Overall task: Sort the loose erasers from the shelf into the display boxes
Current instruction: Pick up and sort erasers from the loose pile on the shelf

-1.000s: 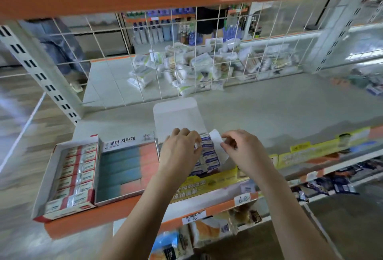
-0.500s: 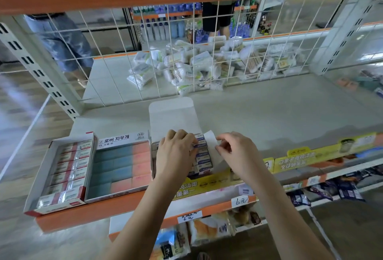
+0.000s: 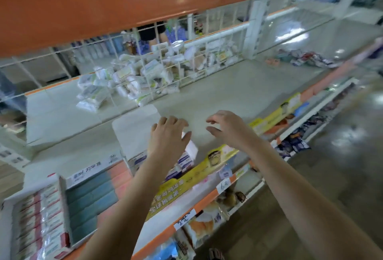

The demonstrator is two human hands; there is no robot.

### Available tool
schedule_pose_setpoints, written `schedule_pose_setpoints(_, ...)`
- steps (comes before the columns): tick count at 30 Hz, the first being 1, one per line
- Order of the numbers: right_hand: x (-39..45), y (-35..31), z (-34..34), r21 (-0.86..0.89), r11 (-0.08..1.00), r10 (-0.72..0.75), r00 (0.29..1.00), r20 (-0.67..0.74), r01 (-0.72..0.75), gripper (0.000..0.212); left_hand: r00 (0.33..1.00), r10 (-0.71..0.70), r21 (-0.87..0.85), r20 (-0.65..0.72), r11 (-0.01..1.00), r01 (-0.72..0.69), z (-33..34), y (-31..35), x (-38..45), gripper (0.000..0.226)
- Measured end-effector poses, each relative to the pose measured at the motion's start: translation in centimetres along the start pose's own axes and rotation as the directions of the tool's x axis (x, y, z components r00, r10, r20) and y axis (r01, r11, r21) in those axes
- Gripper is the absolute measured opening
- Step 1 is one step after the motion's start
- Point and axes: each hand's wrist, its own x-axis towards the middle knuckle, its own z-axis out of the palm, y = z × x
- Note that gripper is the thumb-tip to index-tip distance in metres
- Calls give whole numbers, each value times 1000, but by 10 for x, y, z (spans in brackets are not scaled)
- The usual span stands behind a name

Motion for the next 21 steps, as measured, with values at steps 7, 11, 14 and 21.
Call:
schedule_pose_setpoints(7,-5,84,-47,-282,947,194,973,123,-153,44,955,262,39,137,962,-269,16,99,79,36)
schedule_pose_setpoints(11,-18,157,-84,-353,902,304,946,112,-248,48,913,349,40,211,930,-365,47,174,123,38)
schedule_pose_setpoints(14,-26,217,-111,-353,887,350,932,94,-297,48,903,374,29,213,921,-388,72,231,161,40)
schedule_pose_setpoints(21,-27,334,-161,-314,879,404,911,88,-359,46,909,360,24,210,927,-373,112,337,244,38)
